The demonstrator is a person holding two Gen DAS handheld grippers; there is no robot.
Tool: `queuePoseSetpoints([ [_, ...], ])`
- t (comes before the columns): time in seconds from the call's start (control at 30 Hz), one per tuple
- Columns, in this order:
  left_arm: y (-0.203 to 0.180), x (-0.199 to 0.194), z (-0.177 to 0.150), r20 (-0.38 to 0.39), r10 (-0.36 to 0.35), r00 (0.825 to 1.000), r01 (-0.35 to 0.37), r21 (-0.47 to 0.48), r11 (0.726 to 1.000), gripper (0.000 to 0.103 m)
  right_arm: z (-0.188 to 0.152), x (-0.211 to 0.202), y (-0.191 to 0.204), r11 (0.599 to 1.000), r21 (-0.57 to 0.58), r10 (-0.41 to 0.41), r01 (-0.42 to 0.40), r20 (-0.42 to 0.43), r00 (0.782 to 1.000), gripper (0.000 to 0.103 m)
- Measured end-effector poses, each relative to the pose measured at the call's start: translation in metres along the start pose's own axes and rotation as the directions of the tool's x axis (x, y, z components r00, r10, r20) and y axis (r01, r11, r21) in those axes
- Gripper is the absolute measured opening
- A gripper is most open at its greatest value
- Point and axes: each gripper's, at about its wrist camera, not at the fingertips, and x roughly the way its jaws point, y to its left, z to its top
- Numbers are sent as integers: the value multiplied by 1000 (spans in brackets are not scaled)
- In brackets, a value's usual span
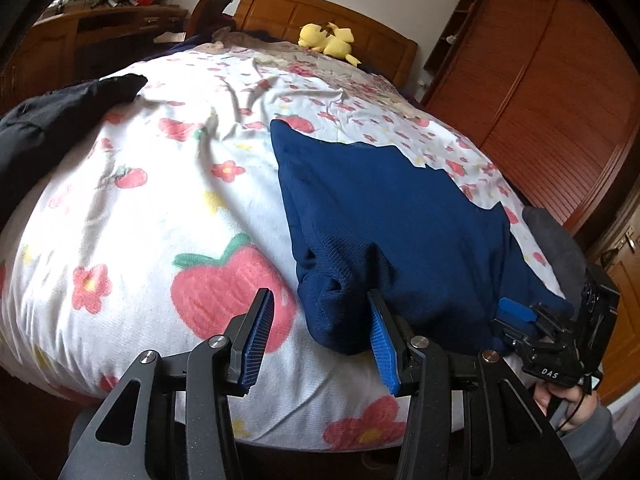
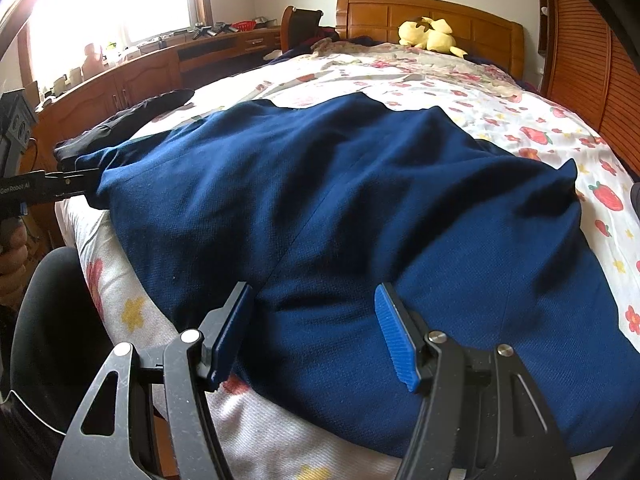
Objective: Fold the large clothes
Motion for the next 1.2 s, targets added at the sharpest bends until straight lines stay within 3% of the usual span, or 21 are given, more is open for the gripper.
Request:
queuePoseSetpoints([
  [0.03,-3,0,1,-3,-33,999,33,16,999,15,0,0,0,1000,0,2,-2,1,1000,64],
  [0.2,-45,-9,23,46,31,998,-37,143,989,9,4,-10,-5,1000,13,12,-12,3,1000,64],
  [0.27,-68,-18,38,72,-2,997,-10,178,984,9,5,-24,-14,999,32,-41,40,15,999,64],
  [0.37,-115,-26,58,110,-39,993,8,270,963,8,1,-55,-37,996,64,-57,53,58,997,64],
  [0.57,-225,-32,74,108,-185,977,119,443,888,7,-18,-119,-95,987,100,-133,123,106,985,64],
  [0.67,-284,-19,67,64,-250,966,179,531,828,7,-30,-141,-117,977,107,-196,186,101,975,62],
  [0.83,-335,17,35,-29,-254,967,216,626,749,7,-51,-173,-141,964,149,-238,220,115,964,61],
  [1.07,-331,53,33,-117,-216,969,243,571,784,11,-65,-192,-160,955,179,-261,238,120,958,61],
  [1.2,-348,46,42,-111,-220,969,242,584,775,15,-60,-192,-164,954,200,-251,223,130,959,61],
])
